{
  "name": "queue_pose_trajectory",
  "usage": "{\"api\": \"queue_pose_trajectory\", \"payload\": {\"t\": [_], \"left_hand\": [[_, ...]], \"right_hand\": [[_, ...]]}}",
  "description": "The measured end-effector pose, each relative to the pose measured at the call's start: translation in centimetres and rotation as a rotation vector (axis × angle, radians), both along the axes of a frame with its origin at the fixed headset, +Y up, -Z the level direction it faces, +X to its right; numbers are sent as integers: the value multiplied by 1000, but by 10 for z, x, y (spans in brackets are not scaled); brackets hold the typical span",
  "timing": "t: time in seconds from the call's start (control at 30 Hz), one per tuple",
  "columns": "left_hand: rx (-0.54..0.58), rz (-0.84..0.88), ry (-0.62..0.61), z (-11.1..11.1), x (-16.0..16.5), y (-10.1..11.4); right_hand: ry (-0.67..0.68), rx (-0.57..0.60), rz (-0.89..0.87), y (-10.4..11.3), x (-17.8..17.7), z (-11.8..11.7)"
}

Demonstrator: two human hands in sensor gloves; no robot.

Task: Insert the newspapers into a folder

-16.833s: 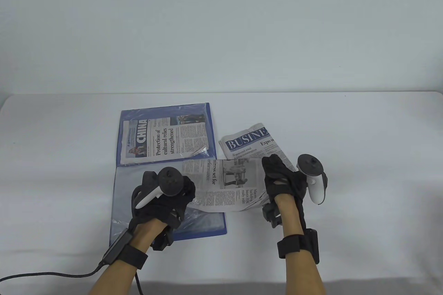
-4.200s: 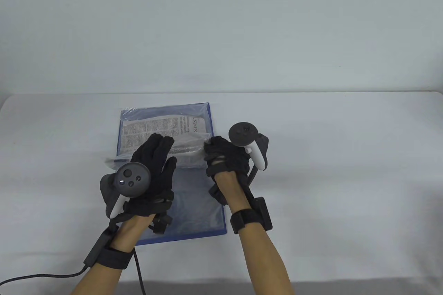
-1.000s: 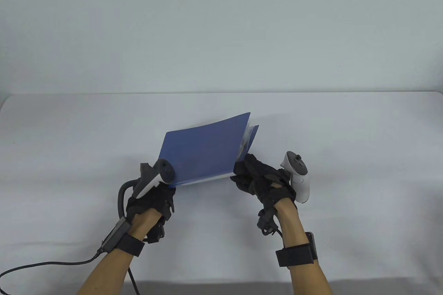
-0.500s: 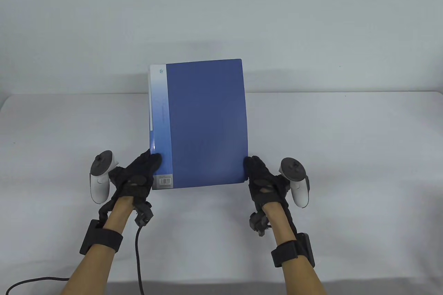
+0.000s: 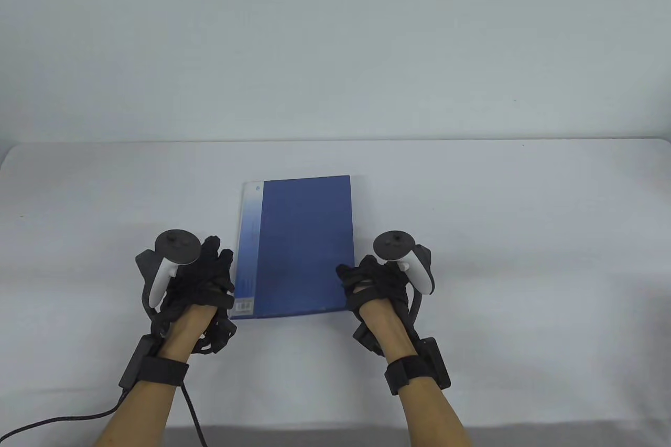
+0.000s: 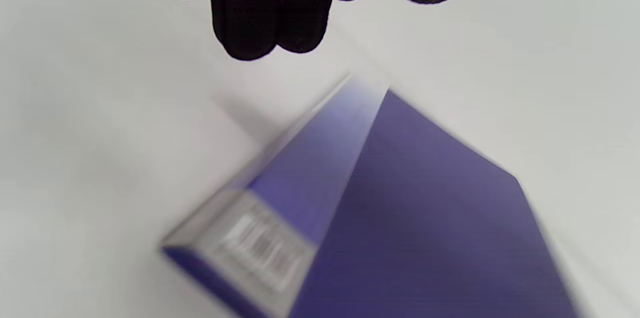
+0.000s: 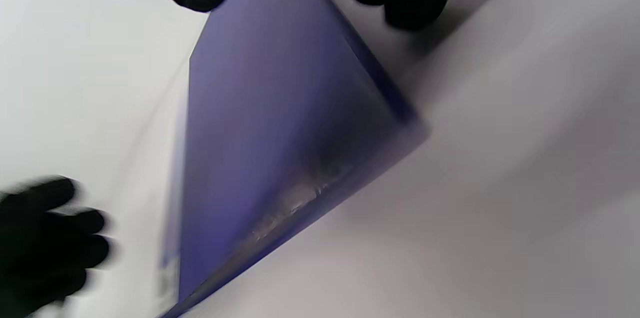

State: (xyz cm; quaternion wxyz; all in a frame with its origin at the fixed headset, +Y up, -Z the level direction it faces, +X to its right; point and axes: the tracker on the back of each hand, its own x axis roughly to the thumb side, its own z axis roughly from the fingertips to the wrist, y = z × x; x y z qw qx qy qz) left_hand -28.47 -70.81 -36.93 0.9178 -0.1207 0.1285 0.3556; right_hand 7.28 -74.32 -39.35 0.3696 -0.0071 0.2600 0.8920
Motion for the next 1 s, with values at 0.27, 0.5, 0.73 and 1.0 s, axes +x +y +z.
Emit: {"api": "queue_pose_trajectory", "payload": {"t": [0.27, 0.5, 0.73, 1.0], "left_hand": [[399, 662, -365, 6, 28, 24], [402, 574, -483, 6, 49, 17], [390, 619, -432, 3, 37, 8], [355, 715, -414, -4, 31, 2]], "right_hand": [[100, 251, -433, 59, -28, 12], [322, 478, -551, 40, -41, 19], [208, 501, -603, 40, -18, 16], [244, 506, -479, 44, -21, 19]]}}
